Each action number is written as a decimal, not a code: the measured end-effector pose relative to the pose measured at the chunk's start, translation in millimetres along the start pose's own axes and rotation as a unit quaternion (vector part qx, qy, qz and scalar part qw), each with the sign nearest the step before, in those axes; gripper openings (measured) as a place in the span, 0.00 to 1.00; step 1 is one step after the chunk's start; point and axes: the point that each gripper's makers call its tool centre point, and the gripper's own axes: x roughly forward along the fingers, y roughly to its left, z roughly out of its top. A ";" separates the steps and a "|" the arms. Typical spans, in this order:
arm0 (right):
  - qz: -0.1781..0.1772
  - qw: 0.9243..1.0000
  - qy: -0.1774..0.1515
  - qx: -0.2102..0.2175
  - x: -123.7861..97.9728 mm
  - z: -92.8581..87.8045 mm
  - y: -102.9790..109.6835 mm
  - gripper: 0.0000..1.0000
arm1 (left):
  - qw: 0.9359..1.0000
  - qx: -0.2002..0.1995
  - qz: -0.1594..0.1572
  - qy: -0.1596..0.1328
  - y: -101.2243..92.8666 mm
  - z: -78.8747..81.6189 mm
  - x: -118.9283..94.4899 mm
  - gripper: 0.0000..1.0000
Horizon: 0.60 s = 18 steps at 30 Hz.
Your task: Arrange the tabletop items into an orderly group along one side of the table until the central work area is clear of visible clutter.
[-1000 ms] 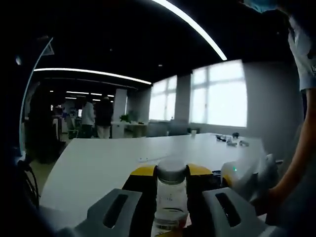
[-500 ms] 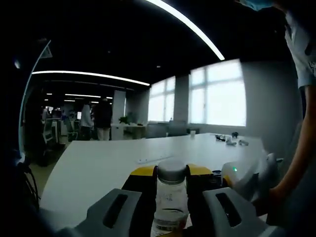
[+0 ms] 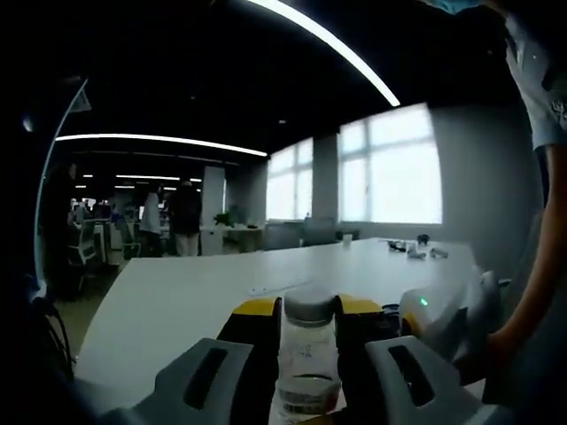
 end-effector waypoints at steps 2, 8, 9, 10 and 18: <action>0.005 1.000 -0.002 -0.010 0.4 -1.0 1.5 0.41 | 1.000 0.002 0.003 -0.001 0.5 -0.1 0.7 0.23; 0.011 1.000 -0.002 -0.009 1.1 -2.2 6.6 0.51 | 1.000 -0.003 0.009 0.004 5.3 -3.6 0.5 0.31; 0.015 1.000 -0.008 -0.007 1.4 -0.2 8.3 0.53 | 1.000 -0.005 0.008 0.004 5.3 -3.8 0.3 0.34; 0.018 1.000 -0.002 -0.008 1.2 -1.9 9.4 0.55 | 1.000 -0.011 0.009 0.005 6.2 -4.2 -0.1 0.37; 0.065 0.998 0.012 0.014 -3.1 -7.1 16.7 0.68 | 0.999 -0.031 0.003 0.023 7.7 -11.8 -5.0 0.52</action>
